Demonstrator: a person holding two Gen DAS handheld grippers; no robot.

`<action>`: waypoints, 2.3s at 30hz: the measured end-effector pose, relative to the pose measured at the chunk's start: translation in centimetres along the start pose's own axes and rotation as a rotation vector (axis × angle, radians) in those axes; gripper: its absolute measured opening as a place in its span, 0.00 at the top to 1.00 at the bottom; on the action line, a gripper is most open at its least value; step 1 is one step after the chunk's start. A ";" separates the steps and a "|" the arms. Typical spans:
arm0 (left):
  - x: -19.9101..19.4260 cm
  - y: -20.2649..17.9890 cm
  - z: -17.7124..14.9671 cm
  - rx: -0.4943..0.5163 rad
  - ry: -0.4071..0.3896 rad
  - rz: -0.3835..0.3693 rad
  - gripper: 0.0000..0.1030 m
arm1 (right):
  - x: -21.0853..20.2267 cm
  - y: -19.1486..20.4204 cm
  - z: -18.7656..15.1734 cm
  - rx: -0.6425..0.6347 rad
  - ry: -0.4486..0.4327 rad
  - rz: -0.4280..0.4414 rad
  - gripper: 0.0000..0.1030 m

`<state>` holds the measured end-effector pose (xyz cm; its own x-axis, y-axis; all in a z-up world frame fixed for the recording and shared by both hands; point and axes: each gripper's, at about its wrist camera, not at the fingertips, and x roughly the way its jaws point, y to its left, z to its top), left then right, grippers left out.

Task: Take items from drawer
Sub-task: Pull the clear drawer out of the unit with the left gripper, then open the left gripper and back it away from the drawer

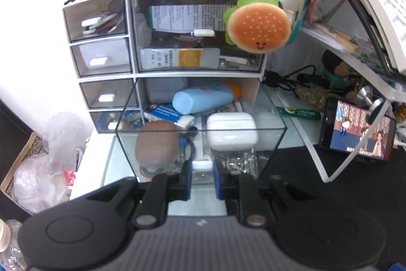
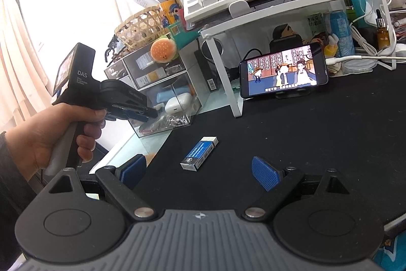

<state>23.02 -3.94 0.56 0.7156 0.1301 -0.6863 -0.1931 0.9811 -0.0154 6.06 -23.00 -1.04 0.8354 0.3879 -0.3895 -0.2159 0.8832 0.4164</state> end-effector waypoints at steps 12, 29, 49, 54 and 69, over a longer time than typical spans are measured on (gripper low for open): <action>-0.6 -0.2 -0.3 -0.005 -0.006 0.000 0.82 | -2.0 0.6 -0.8 -0.024 -0.005 0.002 0.09; -1.0 -0.3 -0.7 -0.005 -0.016 -0.014 0.82 | -3.6 2.1 -1.8 -0.064 -0.001 0.008 0.09; 0.7 3.8 0.9 0.055 -0.001 -0.121 0.82 | -4.0 2.4 -2.0 -0.078 0.003 0.012 0.09; 0.3 5.2 0.2 0.090 -0.007 -0.191 0.82 | -4.1 2.2 -2.0 -0.076 0.002 0.011 0.09; -0.2 12.6 0.6 0.102 -0.019 -0.216 0.79 | -3.6 3.2 -1.8 -0.102 0.018 0.023 0.09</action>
<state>20.86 8.50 0.98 0.7457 -0.0830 -0.6611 0.0342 0.9957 -0.0864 1.48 -21.13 0.19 0.8203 0.4126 -0.3962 -0.2864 0.8958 0.3399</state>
